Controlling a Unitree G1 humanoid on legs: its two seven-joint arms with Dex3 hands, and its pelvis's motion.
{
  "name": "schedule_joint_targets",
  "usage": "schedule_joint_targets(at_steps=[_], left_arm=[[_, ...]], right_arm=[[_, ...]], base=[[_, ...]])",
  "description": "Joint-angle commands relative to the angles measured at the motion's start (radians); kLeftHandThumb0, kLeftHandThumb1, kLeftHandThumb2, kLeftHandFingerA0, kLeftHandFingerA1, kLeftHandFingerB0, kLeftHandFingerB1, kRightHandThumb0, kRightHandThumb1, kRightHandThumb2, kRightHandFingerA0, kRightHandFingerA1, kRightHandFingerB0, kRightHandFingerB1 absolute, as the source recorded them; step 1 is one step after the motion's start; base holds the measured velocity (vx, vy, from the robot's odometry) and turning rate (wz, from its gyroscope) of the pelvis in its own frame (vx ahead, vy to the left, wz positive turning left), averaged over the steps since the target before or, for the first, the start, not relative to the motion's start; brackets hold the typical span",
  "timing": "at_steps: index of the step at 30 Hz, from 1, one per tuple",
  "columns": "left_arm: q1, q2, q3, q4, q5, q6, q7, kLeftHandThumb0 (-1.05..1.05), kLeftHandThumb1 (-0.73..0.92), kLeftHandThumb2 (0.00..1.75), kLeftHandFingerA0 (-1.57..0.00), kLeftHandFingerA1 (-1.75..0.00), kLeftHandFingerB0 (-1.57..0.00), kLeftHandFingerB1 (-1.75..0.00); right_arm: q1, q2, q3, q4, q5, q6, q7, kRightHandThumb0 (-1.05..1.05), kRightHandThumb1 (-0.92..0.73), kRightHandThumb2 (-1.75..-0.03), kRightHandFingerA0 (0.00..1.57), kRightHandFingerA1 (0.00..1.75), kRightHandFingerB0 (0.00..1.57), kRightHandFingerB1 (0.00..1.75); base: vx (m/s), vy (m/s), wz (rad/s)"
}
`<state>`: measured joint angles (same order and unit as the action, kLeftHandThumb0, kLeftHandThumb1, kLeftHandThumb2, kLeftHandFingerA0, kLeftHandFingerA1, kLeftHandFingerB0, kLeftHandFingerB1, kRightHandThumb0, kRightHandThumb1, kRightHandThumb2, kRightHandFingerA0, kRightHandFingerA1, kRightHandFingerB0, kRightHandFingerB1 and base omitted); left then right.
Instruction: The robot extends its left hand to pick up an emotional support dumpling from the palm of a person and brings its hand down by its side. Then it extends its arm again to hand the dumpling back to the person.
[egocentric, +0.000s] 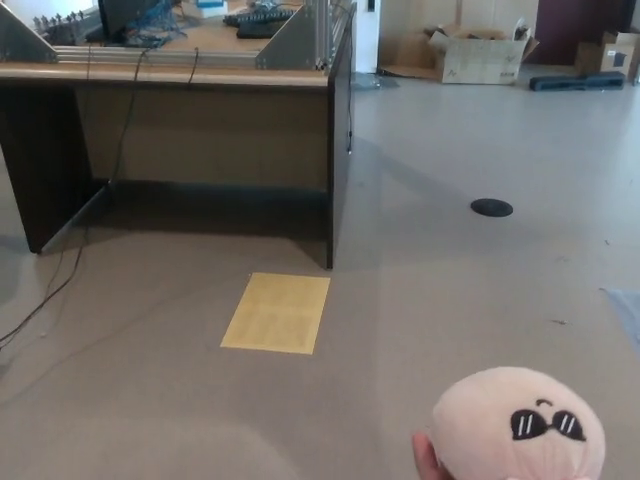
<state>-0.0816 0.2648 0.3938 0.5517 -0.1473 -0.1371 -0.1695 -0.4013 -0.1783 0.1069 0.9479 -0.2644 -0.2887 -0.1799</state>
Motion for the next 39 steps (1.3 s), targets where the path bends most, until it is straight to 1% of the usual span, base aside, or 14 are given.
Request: schedule_joint_targets(at_steps=[1,7,9,10,14,17,22,31,32,34,35,36,37,39], left_arm=[[0.013,0.011,0.051,-0.061,-0.098,-0.023,-0.051,-0.11,0.53,0.55,-0.88,-0.66,-0.77,-0.53],[-0.107,0.097,0.062,-0.385,-0.17,0.085,-0.081,-0.15,0.5,0.55,-0.9,-0.62,-0.78,-0.53],[-0.158,0.123,0.054,-0.431,-0.181,0.086,-0.1,-0.18,0.5,0.55,-0.91,-0.75,-0.78,-0.52],[-0.219,0.15,0.04,-0.481,-0.209,0.117,-0.124,-0.17,0.52,0.56,-0.89,-0.57,-0.8,-0.52],[-0.363,0.238,-0.031,-0.62,-0.175,0.213,-0.131,-0.23,0.49,0.55,-0.94,-0.77,-0.82,-0.52],[-0.366,0.247,-0.037,-0.633,-0.18,0.232,-0.125,-0.23,0.49,0.55,-0.94,-0.77,-0.82,-0.52],[-0.671,0.326,-0.232,-0.678,-0.214,0.329,-0.308,-0.25,0.5,0.56,-0.93,-0.56,-0.82,-0.49],[-0.895,0.343,-0.444,-0.729,-0.158,0.353,-0.41,-0.27,0.47,0.55,-1.01,-0.72,-0.86,-0.5],[-0.952,0.322,-0.528,-0.765,-0.134,0.381,-0.441,-0.24,0.48,0.55,-0.98,-0.54,-0.84,-0.51],[-1.001,0.317,-0.596,-0.782,-0.112,0.407,-0.469,-0.29,0.48,0.55,-0.92,-0.51,-0.8,-0.48],[-1.071,0.33,-0.667,-0.763,-0.131,0.445,-0.581,-0.55,0.45,0.54,-0.45,-0.4,-0.45,-0.34],[-1.08,0.333,-0.677,-0.76,-0.134,0.451,-0.593,-0.55,0.45,0.54,-0.45,-0.4,-0.45,-0.34],[-1.16,0.351,-0.754,-0.738,-0.132,0.493,-0.711,-0.63,0.38,0.79,0.0,-0.2,-0.05,-0.23],[-1.198,0.36,-0.791,-0.727,-0.133,0.512,-0.763,-0.63,0.38,0.79,0.0,-0.2,-0.05,-0.23]], right_arm=[[-0.018,-0.024,0.01,0.058,-0.037,-0.158,-0.093,-0.3,-0.57,-0.57,0.81,0.65,0.76,0.52],[-0.037,-0.024,0.015,0.094,-0.041,-0.179,-0.108,-0.32,-0.57,-0.57,0.8,0.62,0.75,0.52],[-0.04,-0.022,0.014,0.096,-0.038,-0.182,-0.105,-0.31,-0.57,-0.57,0.8,0.62,0.75,0.52],[-0.038,-0.02,0.014,0.092,-0.038,-0.181,-0.107,-0.3,-0.57,-0.57,0.8,0.63,0.75,0.52],[-0.031,-0.017,0.02,0.092,-0.048,-0.181,-0.115,-0.31,-0.57,-0.57,0.8,0.63,0.75,0.51],[-0.032,-0.017,0.021,0.095,-0.049,-0.184,-0.117,-0.31,-0.57,-0.57,0.8,0.63,0.75,0.51],[-0.042,-0.021,0.011,0.102,-0.039,-0.189,-0.106,-0.29,-0.57,-0.57,0.81,0.62,0.75,0.52],[-0.039,-0.022,0.015,0.121,-0.049,-0.211,-0.122,-0.29,-0.57,-0.57,0.82,0.63,0.76,0.53],[-0.031,-0.022,0.015,0.122,-0.048,-0.216,-0.12,-0.28,-0.56,-0.57,0.82,0.65,0.76,0.53],[-0.029,-0.022,0.016,0.124,-0.049,-0.215,-0.12,-0.29,-0.56,-0.57,0.82,0.65,0.76,0.53],[-0.031,-0.022,0.014,0.122,-0.045,-0.209,-0.112,-0.29,-0.57,-0.57,0.81,0.64,0.76,0.52],[-0.031,-0.022,0.014,0.122,-0.044,-0.208,-0.111,-0.29,-0.57,-0.57,0.81,0.64,0.76,0.52],[-0.033,-0.024,0.015,0.118,-0.044,-0.203,-0.102,-0.3,-0.58,-0.58,0.8,0.68,0.76,0.53],[-0.034,-0.024,0.015,0.116,-0.044,-0.201,-0.098,-0.3,-0.58,-0.58,0.8,0.68,0.76,0.53]], base=[[0.1,-0.004,0.01],[0.09,-0.006,0.03],[0.0,0.0,0.0],[0.0,0.0,0.0],[0.0,0.0,0.0],[0.01,0.001,-0.02],[0.0,0.0,0.03],[0.0,0.0,0.0],[0.0,0.0,0.0],[0.0,0.0,0.0],[0.0,0.0,0.0],[0.0,0.0,0.0],[0.0,0.0,0.0],[0.0,0.0,0.0]])
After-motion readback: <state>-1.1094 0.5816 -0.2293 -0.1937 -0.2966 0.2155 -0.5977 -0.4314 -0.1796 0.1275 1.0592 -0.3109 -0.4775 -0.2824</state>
